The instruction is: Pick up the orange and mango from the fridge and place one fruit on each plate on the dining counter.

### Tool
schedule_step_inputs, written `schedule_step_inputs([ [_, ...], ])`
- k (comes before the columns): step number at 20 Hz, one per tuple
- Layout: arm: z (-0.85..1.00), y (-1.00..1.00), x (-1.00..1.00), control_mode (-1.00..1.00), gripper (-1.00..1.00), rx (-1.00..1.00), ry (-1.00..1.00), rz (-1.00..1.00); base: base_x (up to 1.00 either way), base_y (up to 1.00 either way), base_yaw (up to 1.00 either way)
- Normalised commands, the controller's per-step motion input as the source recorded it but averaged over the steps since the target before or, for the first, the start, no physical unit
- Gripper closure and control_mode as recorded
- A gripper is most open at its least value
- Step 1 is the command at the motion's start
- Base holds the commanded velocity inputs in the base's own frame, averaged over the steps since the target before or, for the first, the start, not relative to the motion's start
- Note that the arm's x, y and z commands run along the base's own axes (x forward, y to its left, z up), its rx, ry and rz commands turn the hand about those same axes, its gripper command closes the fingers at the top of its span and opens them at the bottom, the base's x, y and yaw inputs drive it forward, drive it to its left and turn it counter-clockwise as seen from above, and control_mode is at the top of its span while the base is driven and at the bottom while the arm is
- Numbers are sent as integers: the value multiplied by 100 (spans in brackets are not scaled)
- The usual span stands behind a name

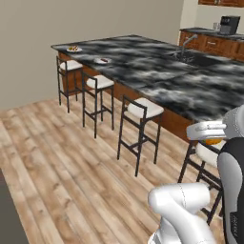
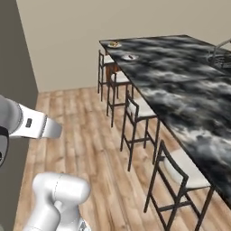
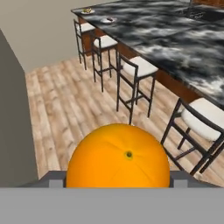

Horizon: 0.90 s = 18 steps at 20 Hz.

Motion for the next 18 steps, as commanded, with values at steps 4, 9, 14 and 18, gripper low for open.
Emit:
schedule_step_inputs([
  [4, 0, 0, 0, 100, 100, 0, 0, 0, 100, 100, -9],
  [9, 0, 0, 0, 100, 100, 0, 0, 0, 100, 73, -8],
  [14, 0, 0, 0, 100, 100, 0, 0, 0, 100, 0, 0],
  [18, 0, 0, 0, 100, 100, 0, 0, 0, 100, 3, -1],
])
